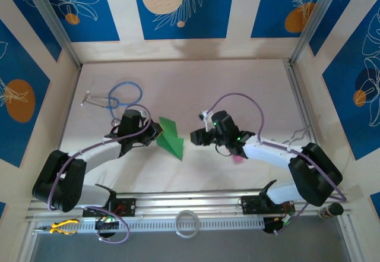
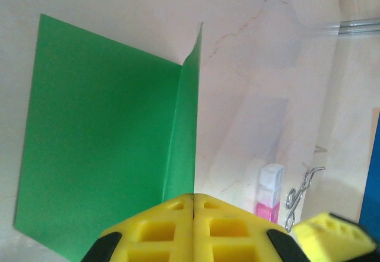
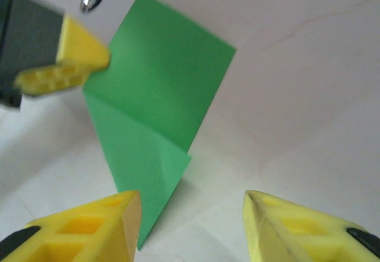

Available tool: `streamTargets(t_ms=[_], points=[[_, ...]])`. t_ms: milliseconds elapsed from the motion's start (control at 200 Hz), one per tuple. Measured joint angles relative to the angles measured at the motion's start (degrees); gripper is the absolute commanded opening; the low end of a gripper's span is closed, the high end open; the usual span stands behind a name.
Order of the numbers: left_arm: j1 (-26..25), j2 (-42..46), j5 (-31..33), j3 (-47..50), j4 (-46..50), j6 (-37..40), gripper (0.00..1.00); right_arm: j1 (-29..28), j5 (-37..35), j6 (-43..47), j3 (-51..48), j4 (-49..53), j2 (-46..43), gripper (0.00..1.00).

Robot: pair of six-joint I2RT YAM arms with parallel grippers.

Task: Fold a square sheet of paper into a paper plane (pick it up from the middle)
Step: Fourth fold the wing at the center of the table.

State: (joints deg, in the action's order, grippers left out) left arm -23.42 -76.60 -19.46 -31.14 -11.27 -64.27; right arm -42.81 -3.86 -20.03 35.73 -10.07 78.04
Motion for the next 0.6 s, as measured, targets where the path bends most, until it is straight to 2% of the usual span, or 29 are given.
streamTargets(t_ms=[145, 235, 360, 600], points=[[-0.61, 1.51, 1.11, 0.15, 0.70, -0.52, 0.00, -8.20, -7.45, 10.82, -1.03, -4.07, 0.46, 0.48], [-0.85, 2.01, 1.60, 0.13, 1.29, -0.85, 0.00, -11.41, -10.99, 16.02, -1.05, -6.99, 1.68, 0.48], [-1.16, 2.03, 1.99, 0.13, 2.10, -1.27, 0.00, -13.38, -14.19, 20.46, -1.88, -10.40, 4.20, 0.46], [-1.97, 2.10, 2.69, 0.11, 3.41, -1.49, 0.00, -16.41, -15.98, 25.27, -1.95, -13.51, 9.99, 0.46]])
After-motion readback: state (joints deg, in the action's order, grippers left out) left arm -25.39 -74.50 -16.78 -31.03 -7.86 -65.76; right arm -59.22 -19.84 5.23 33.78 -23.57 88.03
